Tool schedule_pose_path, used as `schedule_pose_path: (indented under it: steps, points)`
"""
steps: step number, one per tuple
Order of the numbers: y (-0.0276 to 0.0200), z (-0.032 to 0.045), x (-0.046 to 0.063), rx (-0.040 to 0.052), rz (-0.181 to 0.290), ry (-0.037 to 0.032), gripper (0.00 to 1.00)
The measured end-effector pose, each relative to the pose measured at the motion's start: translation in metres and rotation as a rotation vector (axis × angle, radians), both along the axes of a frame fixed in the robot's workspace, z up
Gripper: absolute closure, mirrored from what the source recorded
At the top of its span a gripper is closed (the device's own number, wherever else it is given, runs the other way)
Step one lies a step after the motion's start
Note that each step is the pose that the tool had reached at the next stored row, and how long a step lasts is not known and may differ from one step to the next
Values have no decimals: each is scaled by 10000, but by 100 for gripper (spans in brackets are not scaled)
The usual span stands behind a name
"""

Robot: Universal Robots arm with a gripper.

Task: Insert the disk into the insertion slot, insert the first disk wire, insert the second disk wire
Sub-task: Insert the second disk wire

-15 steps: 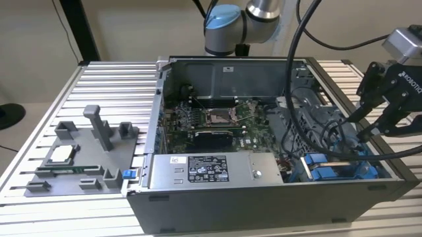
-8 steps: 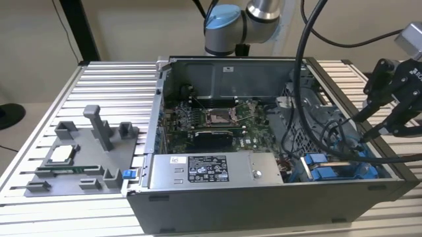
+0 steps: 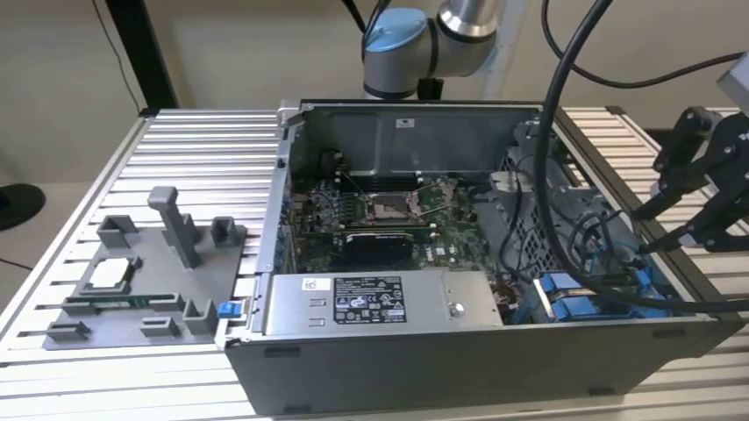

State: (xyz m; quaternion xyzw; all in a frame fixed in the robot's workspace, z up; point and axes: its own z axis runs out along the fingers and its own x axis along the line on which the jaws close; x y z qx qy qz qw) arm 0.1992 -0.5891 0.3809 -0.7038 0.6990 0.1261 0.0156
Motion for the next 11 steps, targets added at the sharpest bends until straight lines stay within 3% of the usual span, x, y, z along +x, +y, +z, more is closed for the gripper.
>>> schedule_pose_path:
  steps: [4, 11]
  points:
    - [0, -49, 14, -3, 31, -18, 0]
    - [-3, -104, 59, -2, 106, -230, 0]
